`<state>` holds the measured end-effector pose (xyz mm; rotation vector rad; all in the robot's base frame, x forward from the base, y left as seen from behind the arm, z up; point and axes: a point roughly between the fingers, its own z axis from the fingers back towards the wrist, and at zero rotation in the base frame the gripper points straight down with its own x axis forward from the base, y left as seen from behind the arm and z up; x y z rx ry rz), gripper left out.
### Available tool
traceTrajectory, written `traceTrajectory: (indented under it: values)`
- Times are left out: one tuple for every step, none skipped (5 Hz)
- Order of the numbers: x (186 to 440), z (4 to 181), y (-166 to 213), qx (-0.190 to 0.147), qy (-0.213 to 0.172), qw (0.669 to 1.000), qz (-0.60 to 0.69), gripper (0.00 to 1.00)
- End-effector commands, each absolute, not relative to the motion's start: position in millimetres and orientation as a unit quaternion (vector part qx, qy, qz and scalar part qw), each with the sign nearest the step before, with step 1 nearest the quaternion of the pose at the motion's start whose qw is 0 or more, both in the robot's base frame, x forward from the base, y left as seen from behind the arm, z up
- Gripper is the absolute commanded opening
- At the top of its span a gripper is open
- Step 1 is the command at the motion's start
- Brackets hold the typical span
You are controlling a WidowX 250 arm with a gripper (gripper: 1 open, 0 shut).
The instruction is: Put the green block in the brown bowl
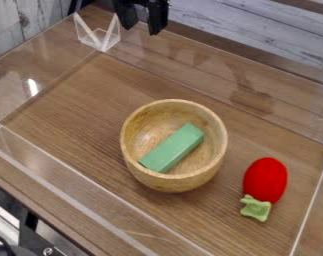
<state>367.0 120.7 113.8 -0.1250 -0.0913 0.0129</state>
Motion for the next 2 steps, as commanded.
traceTrajectory:
  values:
    - [358, 127.3, 131, -0.054, -0.059, 0.996, 0.042, 1.00]
    - [340, 117.4, 123, -0.060, -0.040, 0.997, 0.019, 1.00]
